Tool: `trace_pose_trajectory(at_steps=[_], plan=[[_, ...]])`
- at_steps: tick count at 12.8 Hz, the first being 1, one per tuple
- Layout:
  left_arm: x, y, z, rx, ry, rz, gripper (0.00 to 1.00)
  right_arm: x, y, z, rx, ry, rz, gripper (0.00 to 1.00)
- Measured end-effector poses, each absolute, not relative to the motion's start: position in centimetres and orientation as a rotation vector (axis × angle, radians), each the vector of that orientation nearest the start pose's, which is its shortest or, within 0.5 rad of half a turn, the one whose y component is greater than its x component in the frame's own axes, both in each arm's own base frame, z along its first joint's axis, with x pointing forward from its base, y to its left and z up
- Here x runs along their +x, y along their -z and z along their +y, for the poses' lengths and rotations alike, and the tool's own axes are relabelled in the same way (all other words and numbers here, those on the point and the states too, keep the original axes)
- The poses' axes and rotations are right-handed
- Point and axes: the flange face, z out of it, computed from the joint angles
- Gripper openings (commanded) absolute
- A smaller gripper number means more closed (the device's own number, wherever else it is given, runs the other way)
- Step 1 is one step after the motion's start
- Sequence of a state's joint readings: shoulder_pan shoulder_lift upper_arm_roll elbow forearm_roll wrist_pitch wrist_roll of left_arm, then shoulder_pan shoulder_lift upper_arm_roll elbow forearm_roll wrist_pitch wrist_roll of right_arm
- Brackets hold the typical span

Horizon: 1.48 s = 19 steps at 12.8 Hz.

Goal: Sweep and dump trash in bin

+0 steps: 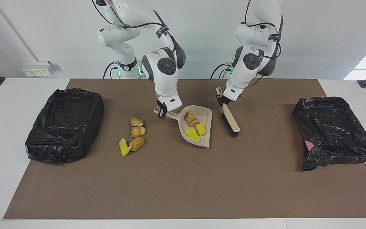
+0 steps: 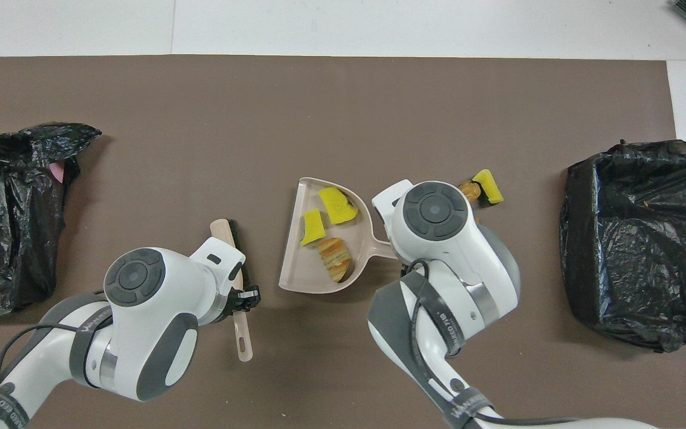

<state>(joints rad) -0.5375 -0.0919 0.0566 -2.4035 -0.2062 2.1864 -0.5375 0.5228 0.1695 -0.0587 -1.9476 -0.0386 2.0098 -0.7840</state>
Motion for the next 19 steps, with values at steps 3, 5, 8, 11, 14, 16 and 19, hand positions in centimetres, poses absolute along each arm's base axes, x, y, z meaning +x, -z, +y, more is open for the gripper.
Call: trace_pose_trajectory(at_steps=[3, 5, 8, 11, 14, 16, 19], plan=[[39.5, -34.5, -24.6, -3.175, -0.329, -0.277, 0.00, 52.6, -45.2, 20.0, -2.603, -0.109, -1.798, 0.00], [36.6, -35.0, -28.9, -3.162, -0.319, -0.274, 0.00, 51.7, -49.3, 15.8, -2.638, -0.112, -1.732, 0.00], [31.6, -36.0, -34.4, -3.169, -0.275, -0.253, 0.00, 49.8, -55.2, 4.4, -2.670, -0.117, -1.638, 0.00], [26.6, -35.4, -37.9, -3.188, -0.233, -0.197, 0.00, 47.9, -56.4, -10.4, -2.695, -0.137, -1.592, 0.00], [24.8, -34.7, -38.4, -3.184, -0.229, -0.193, 0.00, 45.2, -56.7, -21.8, -2.819, -0.273, -1.626, 0.00], [24.4, -34.0, -37.8, -3.168, -0.241, -0.201, 0.24, 44.1, -56.4, -26.2, -2.892, -0.407, -1.674, 0.00], [24.2, -33.6, -37.5, -3.165, -0.242, -0.208, 1.00, 44.9, -55.6, -27.2, -2.870, -0.675, -1.846, 0.00]])
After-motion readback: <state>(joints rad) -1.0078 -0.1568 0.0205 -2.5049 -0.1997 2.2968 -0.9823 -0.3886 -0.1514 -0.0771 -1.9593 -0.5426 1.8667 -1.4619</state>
